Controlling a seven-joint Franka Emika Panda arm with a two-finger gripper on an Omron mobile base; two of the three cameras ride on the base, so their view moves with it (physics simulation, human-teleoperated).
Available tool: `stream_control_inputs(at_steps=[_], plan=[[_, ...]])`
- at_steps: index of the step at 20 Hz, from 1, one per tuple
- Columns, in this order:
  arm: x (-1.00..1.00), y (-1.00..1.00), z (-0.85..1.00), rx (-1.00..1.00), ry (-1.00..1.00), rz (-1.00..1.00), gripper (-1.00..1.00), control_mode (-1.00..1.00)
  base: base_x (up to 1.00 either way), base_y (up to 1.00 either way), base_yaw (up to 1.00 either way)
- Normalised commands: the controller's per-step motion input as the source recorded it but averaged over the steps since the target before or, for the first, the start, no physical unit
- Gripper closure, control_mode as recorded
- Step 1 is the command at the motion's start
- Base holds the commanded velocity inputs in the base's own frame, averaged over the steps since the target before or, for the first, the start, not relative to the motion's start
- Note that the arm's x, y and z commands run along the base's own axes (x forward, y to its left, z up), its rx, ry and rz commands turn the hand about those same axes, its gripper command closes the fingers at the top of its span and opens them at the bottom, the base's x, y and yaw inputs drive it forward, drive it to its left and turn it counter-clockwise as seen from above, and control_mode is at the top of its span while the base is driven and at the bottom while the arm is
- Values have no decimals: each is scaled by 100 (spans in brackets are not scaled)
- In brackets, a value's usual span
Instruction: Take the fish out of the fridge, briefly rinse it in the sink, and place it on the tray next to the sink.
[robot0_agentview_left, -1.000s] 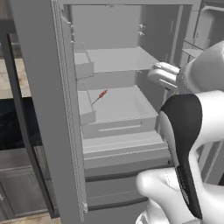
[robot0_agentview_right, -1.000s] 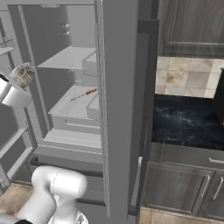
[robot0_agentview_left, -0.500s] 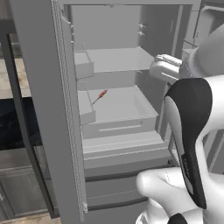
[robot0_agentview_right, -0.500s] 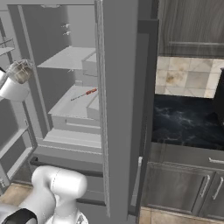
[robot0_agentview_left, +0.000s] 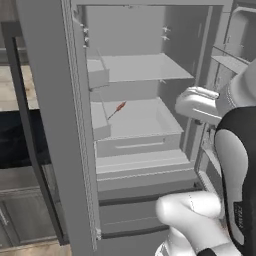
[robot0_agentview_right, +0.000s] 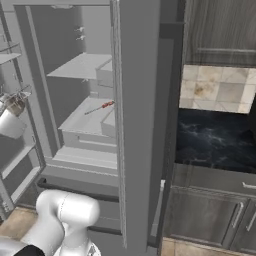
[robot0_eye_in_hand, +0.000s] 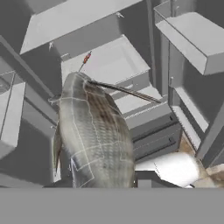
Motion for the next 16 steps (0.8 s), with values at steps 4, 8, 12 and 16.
stream_control_inputs(at_steps=[4,8,12,16], plan=[[0,0,0,0,0,0,100,100,-39,0,81],[0,0,0,0,0,0,100,100,-26,0,96],[0,0,0,0,0,0,100,100,-17,0,100],[0,0,0,0,0,0,100,100,-2,0,100]])
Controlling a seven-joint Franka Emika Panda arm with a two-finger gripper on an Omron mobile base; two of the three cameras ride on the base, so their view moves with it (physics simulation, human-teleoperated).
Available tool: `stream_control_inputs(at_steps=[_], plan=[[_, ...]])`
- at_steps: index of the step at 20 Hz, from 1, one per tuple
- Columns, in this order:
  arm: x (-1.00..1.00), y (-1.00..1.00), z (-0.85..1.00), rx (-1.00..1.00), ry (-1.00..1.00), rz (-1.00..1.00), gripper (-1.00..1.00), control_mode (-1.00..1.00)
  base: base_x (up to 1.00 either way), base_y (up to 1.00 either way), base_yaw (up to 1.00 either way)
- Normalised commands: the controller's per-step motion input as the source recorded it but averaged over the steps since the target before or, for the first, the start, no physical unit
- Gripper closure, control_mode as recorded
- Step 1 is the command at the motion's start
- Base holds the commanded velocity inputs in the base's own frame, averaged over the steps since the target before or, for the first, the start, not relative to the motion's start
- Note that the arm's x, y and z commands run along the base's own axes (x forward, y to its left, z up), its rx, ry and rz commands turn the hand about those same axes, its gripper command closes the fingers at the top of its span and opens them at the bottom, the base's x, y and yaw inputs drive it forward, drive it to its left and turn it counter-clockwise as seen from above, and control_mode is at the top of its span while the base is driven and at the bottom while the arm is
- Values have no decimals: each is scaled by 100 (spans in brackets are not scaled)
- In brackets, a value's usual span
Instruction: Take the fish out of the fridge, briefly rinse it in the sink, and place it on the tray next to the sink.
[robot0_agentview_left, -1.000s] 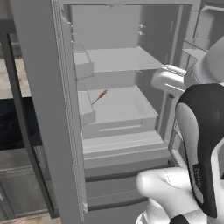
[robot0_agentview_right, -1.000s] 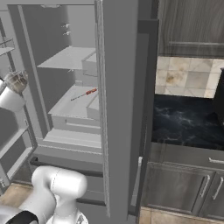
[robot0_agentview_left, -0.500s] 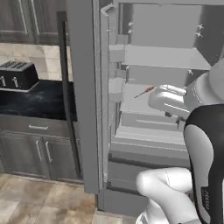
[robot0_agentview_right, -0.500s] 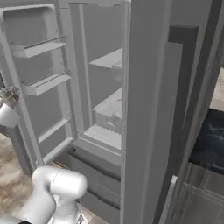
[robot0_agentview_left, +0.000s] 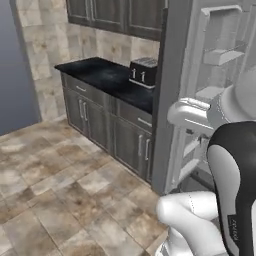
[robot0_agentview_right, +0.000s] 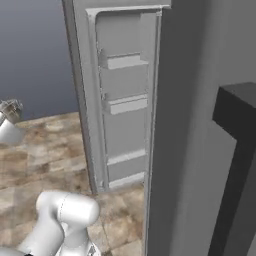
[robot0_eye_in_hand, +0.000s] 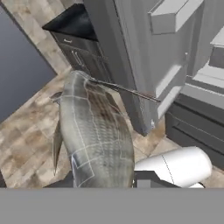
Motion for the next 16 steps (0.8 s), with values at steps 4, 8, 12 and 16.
stream_control_inputs(at_steps=[4,8,12,16], plan=[[0,0,0,0,0,0,100,100,0,0,100],[0,0,0,0,0,0,100,100,0,0,100],[0,0,0,0,0,0,100,100,0,0,100],[0,0,0,0,0,0,100,100,0,0,100]])
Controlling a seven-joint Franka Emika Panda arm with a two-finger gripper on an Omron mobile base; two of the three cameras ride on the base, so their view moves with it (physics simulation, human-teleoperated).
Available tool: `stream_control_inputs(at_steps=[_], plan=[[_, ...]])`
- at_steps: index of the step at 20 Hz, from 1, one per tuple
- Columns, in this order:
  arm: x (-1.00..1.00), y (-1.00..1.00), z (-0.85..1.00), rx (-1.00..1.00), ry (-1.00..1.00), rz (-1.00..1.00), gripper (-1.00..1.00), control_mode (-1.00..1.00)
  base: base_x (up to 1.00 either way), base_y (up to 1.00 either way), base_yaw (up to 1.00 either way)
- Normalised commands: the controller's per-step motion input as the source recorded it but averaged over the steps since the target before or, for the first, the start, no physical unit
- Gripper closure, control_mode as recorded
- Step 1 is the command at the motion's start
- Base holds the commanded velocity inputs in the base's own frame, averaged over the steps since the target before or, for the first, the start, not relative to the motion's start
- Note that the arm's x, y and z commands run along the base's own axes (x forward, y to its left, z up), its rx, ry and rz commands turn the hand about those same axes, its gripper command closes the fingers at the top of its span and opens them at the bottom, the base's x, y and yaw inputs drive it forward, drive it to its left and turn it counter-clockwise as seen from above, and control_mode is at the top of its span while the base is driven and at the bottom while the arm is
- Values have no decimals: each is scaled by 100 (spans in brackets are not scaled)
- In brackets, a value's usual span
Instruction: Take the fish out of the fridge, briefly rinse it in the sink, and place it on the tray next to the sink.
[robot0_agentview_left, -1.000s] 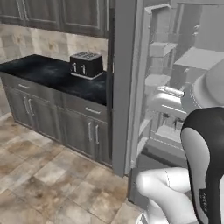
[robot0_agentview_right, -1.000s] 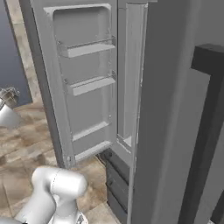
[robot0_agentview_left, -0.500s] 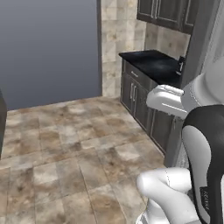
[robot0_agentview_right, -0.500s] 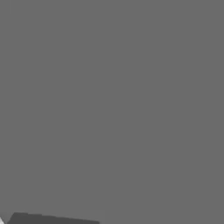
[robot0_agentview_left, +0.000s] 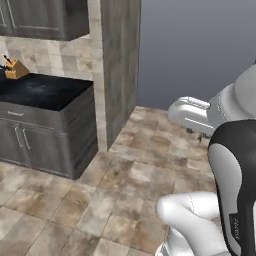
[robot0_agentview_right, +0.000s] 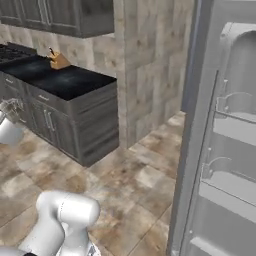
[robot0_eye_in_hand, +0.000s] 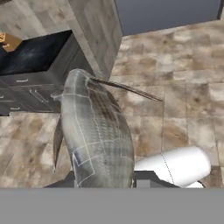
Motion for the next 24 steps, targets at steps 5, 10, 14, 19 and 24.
stream_control_inputs(at_steps=[5,10,14,19,24], plan=[[0,0,0,0,0,0,100,100,3,0,98],[0,0,0,0,0,0,100,100,36,0,82],[0,0,0,0,0,0,100,100,61,-6,70],[0,0,0,0,0,0,100,100,90,-44,35],[0,0,0,0,0,0,100,100,100,-68,0]])
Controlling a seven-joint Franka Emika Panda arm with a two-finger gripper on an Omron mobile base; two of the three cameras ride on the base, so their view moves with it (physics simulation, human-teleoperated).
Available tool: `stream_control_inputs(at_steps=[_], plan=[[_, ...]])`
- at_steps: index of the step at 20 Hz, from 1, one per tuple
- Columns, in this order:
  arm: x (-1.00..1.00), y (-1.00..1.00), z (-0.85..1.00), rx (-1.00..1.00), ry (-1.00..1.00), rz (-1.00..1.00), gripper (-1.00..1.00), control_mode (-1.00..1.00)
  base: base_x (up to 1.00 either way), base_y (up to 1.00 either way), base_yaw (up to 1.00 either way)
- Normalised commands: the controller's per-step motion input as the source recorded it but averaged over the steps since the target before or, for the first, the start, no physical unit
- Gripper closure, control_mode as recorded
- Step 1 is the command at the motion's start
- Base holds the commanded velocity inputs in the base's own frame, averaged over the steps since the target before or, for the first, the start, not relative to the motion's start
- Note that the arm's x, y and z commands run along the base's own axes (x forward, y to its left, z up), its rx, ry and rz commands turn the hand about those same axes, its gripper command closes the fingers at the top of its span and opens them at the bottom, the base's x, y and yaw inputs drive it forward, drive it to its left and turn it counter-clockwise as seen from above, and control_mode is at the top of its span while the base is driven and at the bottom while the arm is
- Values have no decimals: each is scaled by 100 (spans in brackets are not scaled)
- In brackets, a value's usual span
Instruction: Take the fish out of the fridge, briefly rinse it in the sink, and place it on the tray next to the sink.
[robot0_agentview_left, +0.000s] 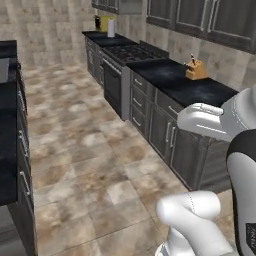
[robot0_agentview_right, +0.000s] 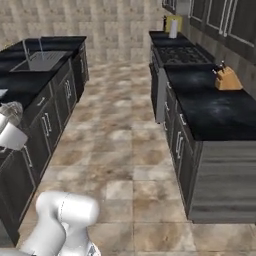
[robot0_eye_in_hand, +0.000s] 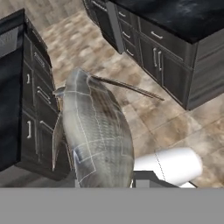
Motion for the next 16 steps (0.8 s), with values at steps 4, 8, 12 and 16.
stream_control_inputs(at_steps=[4,8,12,16], plan=[[0,0,0,0,0,0,100,100,100,-53,0],[0,0,0,0,0,0,100,100,100,-3,4],[0,0,0,0,0,0,100,100,100,0,16],[0,0,0,0,0,0,100,100,100,0,21]])
